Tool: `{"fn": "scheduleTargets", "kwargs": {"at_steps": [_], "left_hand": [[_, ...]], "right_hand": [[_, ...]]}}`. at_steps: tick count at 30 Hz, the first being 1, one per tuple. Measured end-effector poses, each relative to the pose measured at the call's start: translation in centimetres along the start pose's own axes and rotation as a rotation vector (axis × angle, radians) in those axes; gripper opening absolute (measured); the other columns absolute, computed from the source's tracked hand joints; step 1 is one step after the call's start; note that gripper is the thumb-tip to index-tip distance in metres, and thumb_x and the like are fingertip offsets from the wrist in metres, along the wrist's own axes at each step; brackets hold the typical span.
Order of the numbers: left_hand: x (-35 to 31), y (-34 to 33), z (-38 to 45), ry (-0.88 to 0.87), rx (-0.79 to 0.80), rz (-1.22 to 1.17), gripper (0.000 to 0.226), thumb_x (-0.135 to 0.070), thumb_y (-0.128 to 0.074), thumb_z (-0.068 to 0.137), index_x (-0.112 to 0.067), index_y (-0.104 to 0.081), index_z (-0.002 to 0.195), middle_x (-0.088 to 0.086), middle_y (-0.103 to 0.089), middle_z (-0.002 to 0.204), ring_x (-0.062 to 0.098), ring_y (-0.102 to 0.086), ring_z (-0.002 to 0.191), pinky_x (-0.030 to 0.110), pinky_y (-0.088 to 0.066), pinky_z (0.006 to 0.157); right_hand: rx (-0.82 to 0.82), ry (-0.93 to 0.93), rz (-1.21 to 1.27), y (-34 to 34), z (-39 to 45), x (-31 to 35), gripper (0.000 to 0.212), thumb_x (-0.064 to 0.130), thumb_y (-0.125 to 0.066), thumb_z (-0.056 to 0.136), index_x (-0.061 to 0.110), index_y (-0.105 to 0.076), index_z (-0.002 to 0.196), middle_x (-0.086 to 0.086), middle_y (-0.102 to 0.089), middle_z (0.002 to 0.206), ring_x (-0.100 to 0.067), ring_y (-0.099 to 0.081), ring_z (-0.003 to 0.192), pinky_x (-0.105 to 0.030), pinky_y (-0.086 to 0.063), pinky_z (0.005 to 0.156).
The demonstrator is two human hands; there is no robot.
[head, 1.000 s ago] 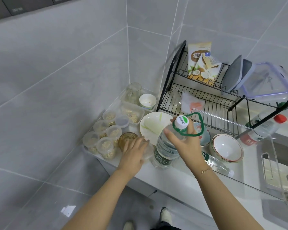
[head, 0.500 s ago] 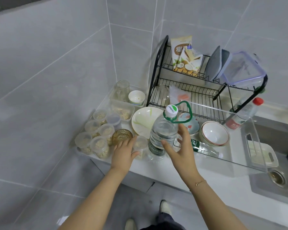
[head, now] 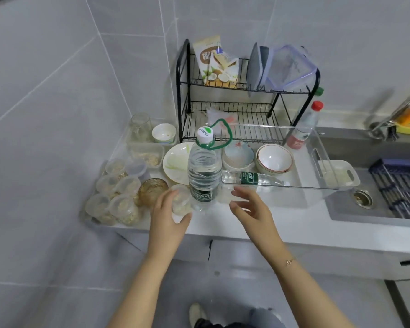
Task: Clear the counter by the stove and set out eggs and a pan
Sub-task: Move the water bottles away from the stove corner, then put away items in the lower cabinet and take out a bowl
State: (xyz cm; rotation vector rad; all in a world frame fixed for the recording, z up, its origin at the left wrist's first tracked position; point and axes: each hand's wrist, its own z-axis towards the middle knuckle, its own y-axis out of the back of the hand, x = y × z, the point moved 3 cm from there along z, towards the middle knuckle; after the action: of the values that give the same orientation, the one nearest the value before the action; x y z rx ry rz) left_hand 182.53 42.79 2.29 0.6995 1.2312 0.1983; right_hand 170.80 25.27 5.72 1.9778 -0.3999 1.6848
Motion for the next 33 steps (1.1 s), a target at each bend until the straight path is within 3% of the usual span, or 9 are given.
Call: {"fn": "scheduleTargets", "kwargs": {"at_steps": [2,5,10,13,17,24,33], "left_hand": [[-1.9,-0.3,-1.8,0.092,0.028,-0.161,0.053,-0.008,-0.075,0.079,-0.026,-0.055,0.125,-0.011,-0.052,0.125,0.009,-0.051,0.115,0.018,-0.039,0.097],[-4.8,-1.3,-4.0,0.184,0.100,-0.320,0.047,-0.008,-0.071,0.083,-0.037,-0.056,0.117,-0.012,-0.059,0.116,0.002,-0.056,0.108,0.014,-0.044,0.086],[-10.6,-4.5,-6.8,0.248,0.254,-0.508,0.034,-0.008,-0.066,0.088,-0.033,-0.062,0.111,-0.017,-0.065,0.117,-0.001,-0.059,0.109,0.020,-0.049,0.087],[-14.6,-7.5,-9.2,0.307,0.371,-0.603,0.028,-0.012,-0.064,0.090,-0.028,-0.065,0.113,-0.015,-0.068,0.116,0.005,-0.062,0.109,0.031,-0.048,0.098],[-19.4,-12.3,-12.3,0.291,0.532,-0.618,0.028,-0.013,-0.063,0.090,-0.026,-0.065,0.114,-0.013,-0.068,0.117,0.007,-0.062,0.111,0.035,-0.047,0.101],[-27.8,-21.0,-19.4,0.260,0.788,-0.732,0.030,-0.022,-0.054,0.090,-0.016,-0.064,0.118,-0.004,-0.069,0.119,0.013,-0.063,0.113,0.035,-0.047,0.094],[-36.4,-30.1,-27.5,0.204,1.123,-0.678,0.040,-0.031,-0.057,0.081,-0.017,-0.063,0.118,-0.003,-0.070,0.117,0.014,-0.064,0.112,0.033,-0.049,0.094]], "right_hand": [[-0.001,-0.042,0.037,1.3,-0.9,-0.4,0.028,0.015,-0.061,0.091,0.029,-0.059,0.115,0.013,-0.063,0.118,0.003,-0.061,0.091,-0.014,-0.046,0.081],[-0.020,-0.082,0.074,3.3,-2.1,-0.9,0.026,0.016,-0.062,0.091,0.033,-0.061,0.111,0.015,-0.066,0.114,-0.002,-0.062,0.094,-0.022,-0.046,0.087],[-0.066,-0.146,0.156,8.7,-5.3,-1.8,0.025,0.015,-0.060,0.092,0.031,-0.064,0.110,0.013,-0.067,0.113,-0.013,-0.064,0.103,-0.037,-0.048,0.099],[-0.153,-0.176,0.222,13.3,-8.3,-2.4,0.024,0.013,-0.060,0.091,0.028,-0.066,0.109,0.011,-0.069,0.112,-0.015,-0.065,0.104,-0.041,-0.048,0.101],[-0.261,-0.202,0.290,19.8,-12.8,-3.5,0.024,0.013,-0.059,0.092,0.026,-0.067,0.109,0.010,-0.070,0.112,-0.015,-0.065,0.105,-0.038,-0.048,0.101],[-0.476,-0.194,0.368,31.1,-22.1,-6.5,0.025,0.009,-0.051,0.095,0.018,-0.066,0.113,0.003,-0.070,0.112,-0.010,-0.066,0.103,-0.026,-0.052,0.093],[-0.814,-0.205,0.498,41.0,-31.8,-9.8,0.023,0.011,-0.049,0.097,0.017,-0.066,0.111,0.000,-0.071,0.110,-0.015,-0.068,0.101,-0.030,-0.053,0.090]]}}
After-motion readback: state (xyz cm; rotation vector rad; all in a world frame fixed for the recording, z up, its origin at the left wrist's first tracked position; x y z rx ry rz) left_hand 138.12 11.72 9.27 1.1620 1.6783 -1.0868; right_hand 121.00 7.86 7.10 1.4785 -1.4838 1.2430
